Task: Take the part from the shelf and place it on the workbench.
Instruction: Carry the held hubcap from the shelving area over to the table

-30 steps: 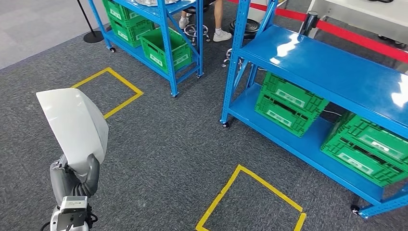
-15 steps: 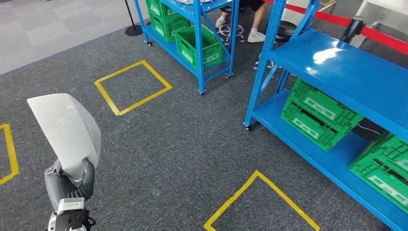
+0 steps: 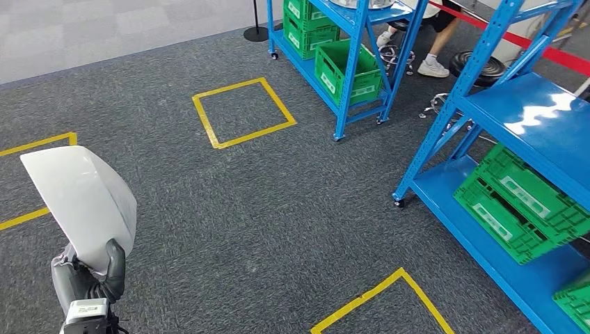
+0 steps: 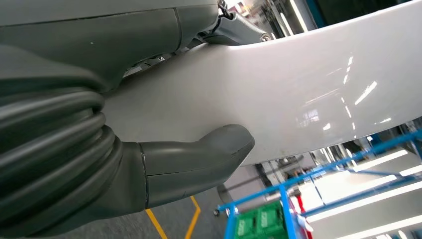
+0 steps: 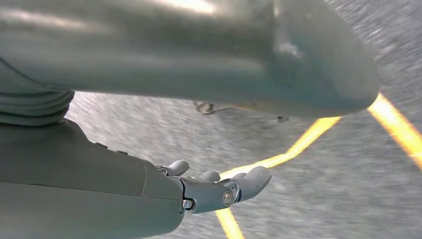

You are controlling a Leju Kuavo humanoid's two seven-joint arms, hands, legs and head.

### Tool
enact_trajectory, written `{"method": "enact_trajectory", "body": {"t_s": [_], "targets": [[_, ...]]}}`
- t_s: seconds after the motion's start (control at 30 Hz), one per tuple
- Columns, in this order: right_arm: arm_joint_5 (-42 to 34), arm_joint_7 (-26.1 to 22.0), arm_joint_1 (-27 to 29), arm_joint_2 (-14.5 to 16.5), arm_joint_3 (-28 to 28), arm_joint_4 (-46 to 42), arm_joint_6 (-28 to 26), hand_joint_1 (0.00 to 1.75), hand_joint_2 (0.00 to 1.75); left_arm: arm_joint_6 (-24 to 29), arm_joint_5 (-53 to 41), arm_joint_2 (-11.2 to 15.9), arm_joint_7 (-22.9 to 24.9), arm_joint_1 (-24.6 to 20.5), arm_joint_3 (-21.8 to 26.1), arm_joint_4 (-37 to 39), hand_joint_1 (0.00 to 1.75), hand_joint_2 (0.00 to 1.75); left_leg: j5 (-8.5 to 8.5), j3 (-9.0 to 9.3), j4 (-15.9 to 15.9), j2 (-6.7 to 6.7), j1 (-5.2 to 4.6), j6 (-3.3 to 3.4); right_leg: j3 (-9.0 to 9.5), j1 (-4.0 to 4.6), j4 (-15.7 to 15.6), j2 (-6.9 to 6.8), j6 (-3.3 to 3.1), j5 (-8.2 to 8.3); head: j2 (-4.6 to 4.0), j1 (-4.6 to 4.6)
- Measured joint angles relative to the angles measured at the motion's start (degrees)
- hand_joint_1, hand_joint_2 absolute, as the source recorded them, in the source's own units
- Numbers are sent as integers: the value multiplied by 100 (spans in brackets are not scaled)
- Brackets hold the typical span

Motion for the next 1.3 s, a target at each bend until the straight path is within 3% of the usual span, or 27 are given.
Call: {"method": "enact_trajectory", "body": {"t_s": [0.07, 0.13, 0.17, 0.2, 0.23, 0.3, 0.37, 0.43, 0.47, 0.5, 0.53, 0.6, 0.67, 0.73, 0.8, 0.87, 0.93, 0.97, 1.0, 1.03, 1.1, 1.17, 1.23, 1.27, 1.3], "targets": [[7, -14, -19, -14, 3, 0, 23, 0, 0, -27, -5, -1, 0, 10, 13, 1, 175, 175, -2, -17, 39, -165, 5, -36, 359, -23, -792, 248, -24, 377, 0, -1], [2, 186, -32, -21, 4, 0, 10, 0, 0, -44, -52, -5, -1, 4, 16, -1, 175, 175, 13, -64, 59, -315, 17, -117, 543, -27, -1235, 485, -50, 501, 0, -2], [-9, 342, -38, -22, 4, 0, -9, 0, 0, -50, -87, -9, -1, 1, 17, -1, 175, 175, 32, -89, 50, -386, 25, -166, 546, -14, -1263, 508, -69, 485, 0, -3], [-29, 493, -40, -20, 3, 0, -31, 0, 0, -57, -126, -15, 2, -1, 18, -1, 175, 175, 57, -121, 29, -462, 38, -214, 548, -5, -1278, 430, -103, 506, 0, -3], [-56, 634, -37, -14, 1, 0, -53, 0, 0, -60, -157, -21, 10, -2, 21, 0, 175, 175, 67, -144, 29, -448, 46, -244, 556, -4, -1305, 350, -146, 528, 0, -3], [-140, 794, -14, 6, -11, 0, -87, 0, 0, -61, -201, -36, 57, -54, 31, 5, 175, 175, -83, -280, 250, -145, 31, -286, 571, -11, -1361, 177, -240, 569, 0, -25], [-242, 824, 13, 32, -44, 0, -86, 0, 0, -59, -289, -73, 154, -167, 37, 19, 175, 175, -471, -591, 932, 228, 19, -318, 565, 8, -1378, -9, -292, 574, 0, -47], [-324, 764, 27, 51, -92, 0, -58, 0, 0, -58, -462, -131, 290, -252, 36, 37, 175, 175, -732, -870, 1586, 316, 26, -352, 555, 25, -1376, -197, -303, 569, 0, -50], [-350, 708, 26, 58, -117, 0, -37, 0, 0, -58, -564, -163, 355, -273, 32, 44, 175, 175, -711, -874, 1649, 331, 28, -359, 553, 27, -1375, -281, -303, 567, 0, -51], [-367, 636, 23, 66, -141, 0, -18, 0, 0, -59, -659, -194, 408, -290, 24, 53, 175, 175, -585, -747, 1461, 361, 29, -359, 557, 27, -1374, -357, -298, 564, 0, -51], [-376, 553, 18, 75, -162, 0, -3, 0, 0, -59, -741, -226, 445, -309, 9, 63, 175, 175, -404, -518, 1082, 440, 29, -352, 567, 28, -1371, -430, -288, 558, 0, -51], [-377, 388, 11, 86, -189, 0, 14, 0, 0, -53, -834, -292, 483, -370, -22, 92, 175, 175, -155, -71, 296, 712, 6, -290, 593, 50, -1358, -560, -244, 530, 0, -49], [-366, 243, 0, 86, -199, 0, 15, 0, 0, -41, -854, -355, 498, -434, -42, 126, 175, 175, -112, 66, 15, 818, -27, -199, 611, 74, -1347, -666, -182, 513, 0, -45], [-352, 141, -20, 83, -201, 0, 16, 0, 0, -26, -858, -391, 508, -464, -49, 153, 175, 175, -83, 45, 2, 677, -32, -121, 632, 62, -1342, -732, -109, 498, 0, -45], [-343, 101, -31, 77, -201, 0, 20, 0, 0, -14, -863, -420, 509, -491, -51, 167, 175, 175, -48, 47, -29, 542, -10, -48, 570, 31, -1146, -488, -34, 348, 0, -38], [-340, 98, -19, 70, -202, 0, 22, 0, 0, -10, -872, -463, 509, -523, -64, 184, 175, 175, -18, 44, -38, 403, 5, 0, 278, 10, -514, -135, 10, 2, 0, -22], [-339, 101, 2, 66, -203, 0, 22, 0, 0, -12, -877, -488, 512, -532, -76, 211, 175, 175, -9, 21, -25, 239, 3, 15, -87, 5, 189, -33, 22, -248, 0, -14], [-339, 102, 8, 64, -203, 0, 22, 0, 0, -12, -877, -491, 513, -530, -77, 223, 175, 175, -8, 14, -13, 151, 2, 14, -164, 1, 300, -23, 21, -218, 0, -14], [-340, 98, 11, 61, -203, 0, 22, 0, 0, -12, -877, -495, 514, -530, -77, 234, 175, 175, -8, 10, 2, 60, 4, 10, -135, -7, 188, -11, 17, -78, 0, -14], [-339, 77, 10, 57, -203, 0, 20, 0, 0, -13, -878, -498, 515, -530, -77, 240, 175, 175, -10, 8, 19, -26, 8, 0, 1, -20, -137, 31, 13, 140, 0, -14], [-322, -10, 7, 44, -203, 0, 19, 0, 0, -21, -882, -506, 519, -528, -76, 238, 175, 175, -19, -15, 60, -179, 14, -50, 336, -52, -898, 291, 8, 468, 0, -15], [-260, -89, -1, 30, -202, 0, 38, 0, 0, -31, -890, -508, 524, -492, -75, 205, 175, 175, -9, -60, 72, -308, 17, -135, 470, -49, -1226, 448, -22, 544, 0, -18], [-164, -102, -13, 13, -197, -1, 61, 0, 0, -33, -887, -499, 525, -385, -62, 129, 175, 175, 22, -105, 39, -415, 31, -224, 473, -24, -1249, 328, -96, 565, 0, -20], [-117, -88, -17, 3, -194, -2, 65, 0, 0, -32, -870, -489, 524, -314, -41, 82, 175, 175, 7, -128, 56, -357, 34, -252, 483, -20, -1274, 260, -142, 583, 0, -21], [-72, -53, -15, -4, -191, -2, 66, 0, 0, -32, -841, -478, 521, -255, -11, 37, 175, 175, -73, -185, 162, -217, 30, -276, 490, -21, -1299, 183, -190, 598, 0, -32]]}}
